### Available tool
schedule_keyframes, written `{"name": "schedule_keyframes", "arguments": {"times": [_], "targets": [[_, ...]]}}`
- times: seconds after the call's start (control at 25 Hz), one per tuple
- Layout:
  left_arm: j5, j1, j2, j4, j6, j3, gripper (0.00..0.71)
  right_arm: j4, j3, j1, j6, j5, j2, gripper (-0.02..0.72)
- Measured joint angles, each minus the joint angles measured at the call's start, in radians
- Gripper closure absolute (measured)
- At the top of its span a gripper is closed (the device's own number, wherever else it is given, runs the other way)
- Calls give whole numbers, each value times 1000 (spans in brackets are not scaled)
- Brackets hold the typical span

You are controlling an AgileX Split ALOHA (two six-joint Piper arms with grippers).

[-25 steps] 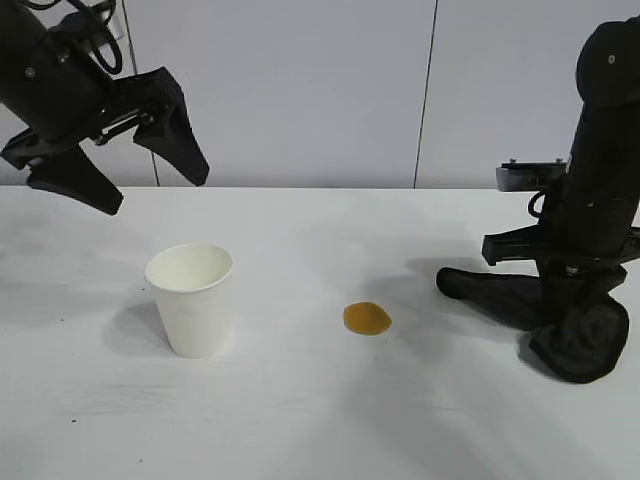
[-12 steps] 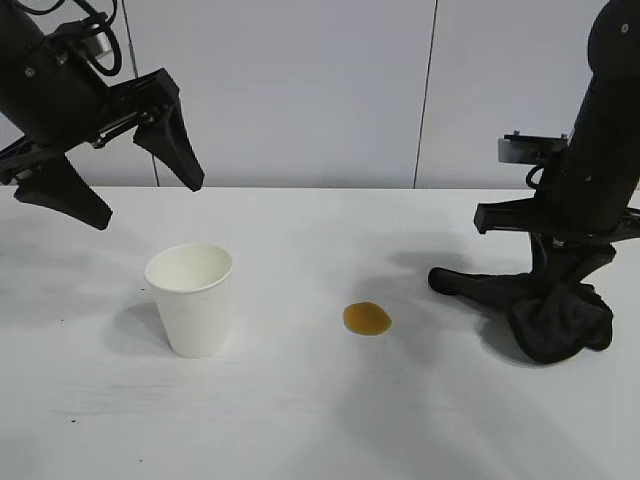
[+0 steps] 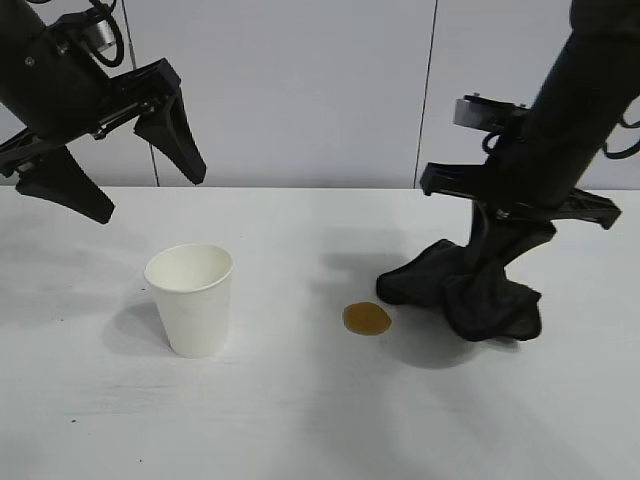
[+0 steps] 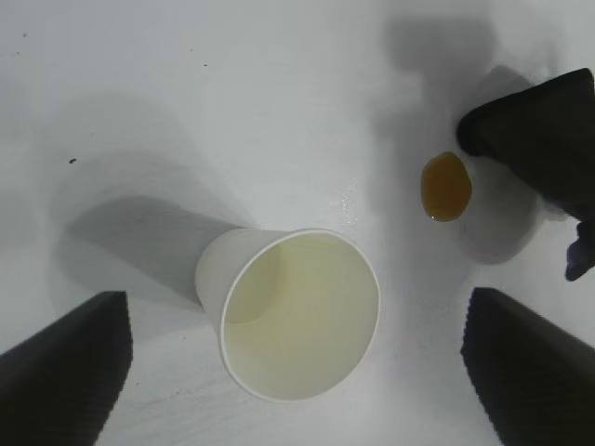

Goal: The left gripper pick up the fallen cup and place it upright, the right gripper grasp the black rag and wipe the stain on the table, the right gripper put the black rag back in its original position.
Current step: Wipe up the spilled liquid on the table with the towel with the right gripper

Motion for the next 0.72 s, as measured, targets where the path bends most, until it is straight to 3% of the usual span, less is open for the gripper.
{"name": "schedule_keyframes", "arguments": {"times": [0.28,0.44,0.56,0.72], "targets": [[4,0,0,0,0,0,16,24,-17,129,34,-82,64,669],[4,0,0,0,0,0,16,50,-19,132,48,-123,142,669],[4,0,0,0,0,0,16,85,-22,132,23,-141,185,670],[4,0,0,0,0,0,16,89,-32,132,19,-143,194,670]]}}
